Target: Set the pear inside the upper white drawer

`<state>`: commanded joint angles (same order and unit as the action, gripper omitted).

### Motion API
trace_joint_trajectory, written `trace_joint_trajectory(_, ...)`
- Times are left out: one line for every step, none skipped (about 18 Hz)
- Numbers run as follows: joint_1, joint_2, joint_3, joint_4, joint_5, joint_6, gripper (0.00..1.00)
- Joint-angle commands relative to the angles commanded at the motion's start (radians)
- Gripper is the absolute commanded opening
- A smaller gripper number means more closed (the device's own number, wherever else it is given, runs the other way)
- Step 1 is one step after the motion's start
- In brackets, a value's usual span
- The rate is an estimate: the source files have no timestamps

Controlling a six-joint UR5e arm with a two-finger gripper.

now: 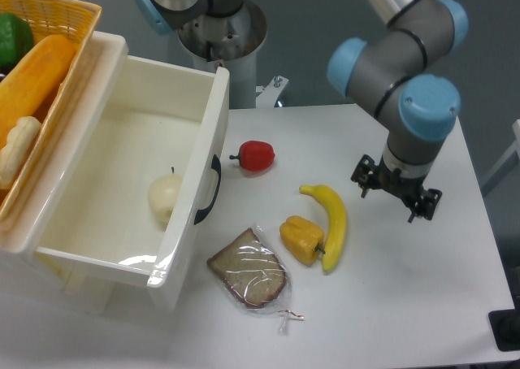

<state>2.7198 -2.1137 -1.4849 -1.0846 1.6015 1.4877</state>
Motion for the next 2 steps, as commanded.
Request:
trace_joint_trajectory(0.0, -0.008, 0.0, 0.0, 0.0, 0.006, 1.0)
trace_joint_trajectory(0.0, -0.012, 0.0, 0.0, 0.0, 0.008, 1.0)
